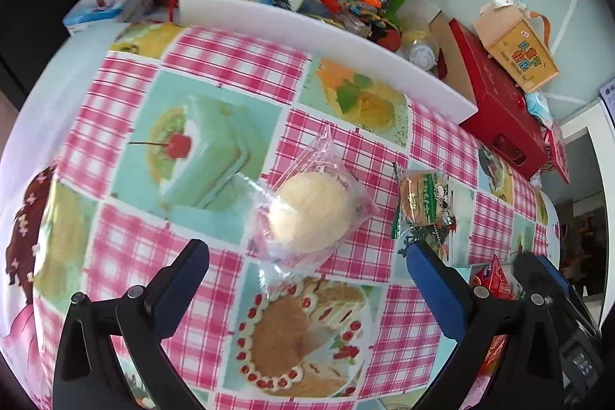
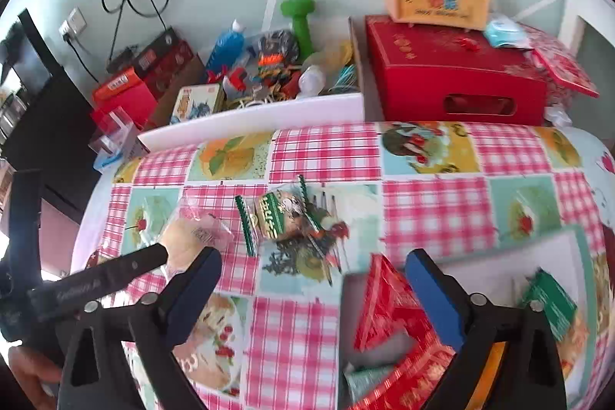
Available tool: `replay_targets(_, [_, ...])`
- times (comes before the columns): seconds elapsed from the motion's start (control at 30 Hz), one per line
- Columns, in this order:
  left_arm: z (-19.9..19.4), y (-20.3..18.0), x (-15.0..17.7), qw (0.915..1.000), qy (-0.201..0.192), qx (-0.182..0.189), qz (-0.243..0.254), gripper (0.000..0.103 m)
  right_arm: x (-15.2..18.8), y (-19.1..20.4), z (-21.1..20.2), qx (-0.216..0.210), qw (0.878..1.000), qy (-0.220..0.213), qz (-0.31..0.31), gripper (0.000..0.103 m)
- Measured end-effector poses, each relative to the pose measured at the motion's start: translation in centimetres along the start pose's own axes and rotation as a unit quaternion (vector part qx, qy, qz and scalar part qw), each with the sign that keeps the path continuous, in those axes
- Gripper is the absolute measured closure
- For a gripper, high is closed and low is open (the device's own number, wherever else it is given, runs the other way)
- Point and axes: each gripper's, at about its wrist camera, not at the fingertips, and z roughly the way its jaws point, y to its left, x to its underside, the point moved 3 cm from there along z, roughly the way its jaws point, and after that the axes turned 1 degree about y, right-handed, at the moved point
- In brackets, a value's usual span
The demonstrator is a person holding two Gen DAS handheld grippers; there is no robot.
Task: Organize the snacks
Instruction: 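Move both open tools back over the remaining snacks on the table, then grasp the round bun bag with the left tool while the right tool grasps the green-white cake packet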
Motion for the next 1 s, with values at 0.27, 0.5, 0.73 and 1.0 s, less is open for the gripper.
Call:
replay_targets(0.27, [1.9, -0.2, -1.9, 0.9998, 0.017, 0.010, -0.010, 0.001, -0.5, 2.4, 6.5, 0.008, 0.997, 0.052, -0.053, 0.015])
replay_targets(0.5, [4.3, 0.1, -2.7, 0.9991, 0.035, -0.007, -0.022, 0.002, -1.0, 3.7, 9.7, 0.019, 0.995, 0.069, -0.076, 0.015])
replay_targets(0.73, [5.8, 0.4, -3.1, 0.9981, 0.047, -0.014, -0.038, 0.013, -1.3, 4.3, 12.4, 0.032, 0.992, 0.085, -0.087, 0.016])
replay_targets(1.0, [6.1, -0.4, -3.2, 0.9987, 0.040, -0.018, -0.027, 0.032, -1.5, 4.8, 13.4, 0.040, 0.992, 0.080, -0.092, 0.027])
